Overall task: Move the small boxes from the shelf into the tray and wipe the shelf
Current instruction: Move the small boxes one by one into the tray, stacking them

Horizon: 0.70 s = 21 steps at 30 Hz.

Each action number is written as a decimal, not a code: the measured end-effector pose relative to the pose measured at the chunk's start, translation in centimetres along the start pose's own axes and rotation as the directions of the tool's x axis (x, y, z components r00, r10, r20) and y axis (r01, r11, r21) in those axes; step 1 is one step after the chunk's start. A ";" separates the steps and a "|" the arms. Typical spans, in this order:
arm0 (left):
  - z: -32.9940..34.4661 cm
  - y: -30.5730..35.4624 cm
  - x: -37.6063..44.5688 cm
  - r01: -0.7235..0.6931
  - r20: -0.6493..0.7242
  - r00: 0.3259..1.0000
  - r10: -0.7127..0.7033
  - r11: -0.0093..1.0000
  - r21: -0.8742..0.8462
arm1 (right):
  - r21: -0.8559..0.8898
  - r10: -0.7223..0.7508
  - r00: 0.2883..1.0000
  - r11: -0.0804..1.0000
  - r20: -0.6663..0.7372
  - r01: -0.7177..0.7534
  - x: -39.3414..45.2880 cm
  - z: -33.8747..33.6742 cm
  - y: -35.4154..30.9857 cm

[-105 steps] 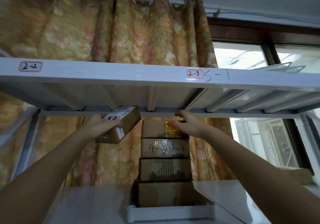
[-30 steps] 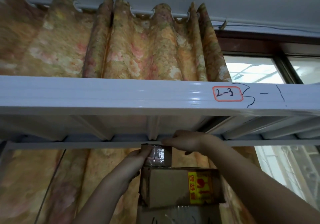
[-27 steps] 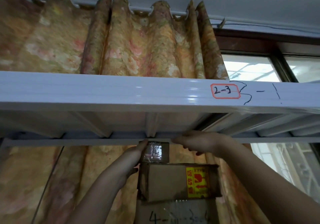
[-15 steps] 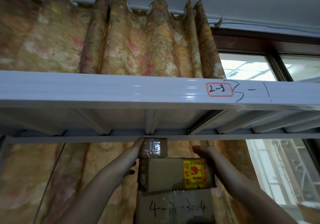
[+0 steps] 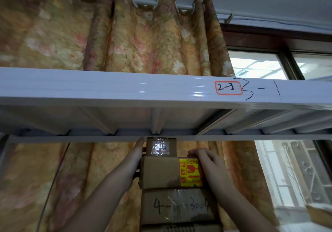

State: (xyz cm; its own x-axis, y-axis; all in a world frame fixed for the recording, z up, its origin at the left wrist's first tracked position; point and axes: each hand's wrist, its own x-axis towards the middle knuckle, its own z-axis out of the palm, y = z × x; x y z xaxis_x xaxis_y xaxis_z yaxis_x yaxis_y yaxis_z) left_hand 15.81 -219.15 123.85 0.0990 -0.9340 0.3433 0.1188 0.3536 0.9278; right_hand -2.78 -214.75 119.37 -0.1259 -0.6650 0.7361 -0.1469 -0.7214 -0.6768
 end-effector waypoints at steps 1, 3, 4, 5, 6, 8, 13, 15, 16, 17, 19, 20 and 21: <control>0.2 0.1 0.3 -0.004 -0.034 0.999 0.003 0.999 -0.032 | -0.022 -0.021 1.000 1.000 -0.002 0.021 0.2 -0.1 0.3; 0.2 0.1 0.7 -0.031 -0.071 0.997 0.024 0.995 -0.092 | -0.057 -0.076 0.997 0.995 -0.006 0.076 0.2 0.0 0.4; 0.2 0.0 0.8 -0.040 -0.088 0.996 0.032 0.995 -0.097 | -0.065 -0.093 0.996 0.994 -0.010 0.092 0.1 0.1 0.3; 0.2 -0.2 0.8 -0.048 -0.100 0.994 0.041 0.996 -0.076 | -0.062 -0.098 0.995 0.993 -0.012 0.097 0.2 0.1 0.4; 0.1 -0.4 1.0 -0.056 -0.111 0.993 0.050 0.997 -0.048 | -0.052 -0.095 0.995 0.994 -0.014 0.094 0.2 0.1 0.5; -0.1 -0.9 1.2 -0.092 -0.134 0.987 0.093 0.996 0.014 | -0.051 -0.090 0.996 0.995 -0.011 0.089 0.1 0.0 0.5; -0.2 -1.1 0.5 -0.113 -0.153 0.981 0.116 0.993 0.028 | -0.100 -0.134 0.991 0.986 0.004 0.134 -0.7 -0.2 0.2; -0.1 -0.8 -0.4 -0.100 -0.163 0.982 0.099 0.995 -0.001 | -0.096 -0.136 0.991 0.986 -0.003 0.135 -1.1 -0.5 -0.2; -0.3 -0.7 -0.8 -0.110 -0.179 0.978 0.105 0.994 -0.016 | -0.086 -0.133 0.991 0.988 -0.012 0.132 -1.3 -0.7 -0.4; -0.4 -0.7 -1.0 -0.129 -0.203 0.972 0.122 0.991 -0.022 | -0.078 -0.129 0.991 0.989 -0.026 0.126 -1.3 -0.9 -0.4; -0.6 -0.7 -1.9 -0.192 -0.224 0.958 0.181 0.981 -0.028 | -0.066 -0.098 0.993 0.993 -0.064 0.094 -1.2 -1.3 -0.3; -0.5 -0.7 -2.1 -0.213 -0.231 0.952 0.200 0.976 -0.033 | -0.070 -0.068 0.995 0.996 -0.073 0.062 -1.1 -1.5 -0.2; -0.5 -0.7 -2.6 -0.215 -0.235 0.950 0.205 0.976 -0.016 | -0.079 -0.043 0.996 0.996 -0.079 0.037 -1.0 -1.7 -0.1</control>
State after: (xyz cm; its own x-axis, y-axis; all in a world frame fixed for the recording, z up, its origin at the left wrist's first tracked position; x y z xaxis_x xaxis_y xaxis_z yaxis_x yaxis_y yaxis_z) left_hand 15.98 -216.91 122.25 0.3507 -0.8026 0.4825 0.1109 0.5472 0.8297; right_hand -4.31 -213.71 118.67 -0.1968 -0.6159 0.7628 -0.2287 -0.7277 -0.6466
